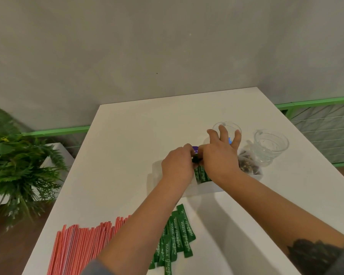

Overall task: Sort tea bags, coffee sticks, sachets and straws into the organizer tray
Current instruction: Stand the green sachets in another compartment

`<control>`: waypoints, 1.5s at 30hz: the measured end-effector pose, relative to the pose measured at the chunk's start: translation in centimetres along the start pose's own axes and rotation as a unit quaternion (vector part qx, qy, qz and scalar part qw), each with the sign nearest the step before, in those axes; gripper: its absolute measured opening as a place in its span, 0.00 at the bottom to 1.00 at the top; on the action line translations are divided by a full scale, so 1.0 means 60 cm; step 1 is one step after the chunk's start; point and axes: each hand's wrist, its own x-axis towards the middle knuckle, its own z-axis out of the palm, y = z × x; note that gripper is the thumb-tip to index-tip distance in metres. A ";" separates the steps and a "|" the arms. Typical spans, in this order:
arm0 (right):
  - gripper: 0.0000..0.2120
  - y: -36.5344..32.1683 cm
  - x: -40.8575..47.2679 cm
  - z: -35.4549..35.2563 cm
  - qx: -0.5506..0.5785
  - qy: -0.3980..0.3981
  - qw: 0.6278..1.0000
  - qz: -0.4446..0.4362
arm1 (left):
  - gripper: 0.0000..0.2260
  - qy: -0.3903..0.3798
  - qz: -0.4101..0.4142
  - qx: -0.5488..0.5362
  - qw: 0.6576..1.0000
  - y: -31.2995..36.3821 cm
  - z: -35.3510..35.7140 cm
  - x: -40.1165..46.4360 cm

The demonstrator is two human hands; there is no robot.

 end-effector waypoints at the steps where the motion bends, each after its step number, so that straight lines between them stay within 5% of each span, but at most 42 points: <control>1: 0.10 0.000 0.001 0.000 -0.006 0.001 1.000 -0.001 | 0.11 0.001 0.001 -0.003 1.000 0.000 -0.001 0.000; 13: 0.12 -0.001 -0.013 0.000 0.008 0.040 0.999 -0.010 | 0.16 0.035 0.006 -0.056 0.998 -0.003 -0.028 -0.034; 22: 0.12 -0.026 -0.092 -0.005 0.108 0.239 0.964 -0.051 | 0.12 0.033 -0.024 -0.082 0.996 -0.038 -0.043 -0.113; 28: 0.08 -0.056 -0.159 0.007 0.175 0.086 0.979 -0.056 | 0.11 0.009 -0.052 -0.080 0.995 -0.068 -0.030 -0.176; 37: 0.22 -0.097 -0.187 0.065 0.175 -0.150 0.972 -0.043 | 0.09 -0.012 -0.074 -0.092 0.993 -0.107 -0.016 -0.246; 45: 0.16 -0.107 -0.193 0.073 0.167 -0.173 0.970 -0.036 | 0.16 -0.087 -0.090 -0.087 0.988 -0.118 -0.013 -0.284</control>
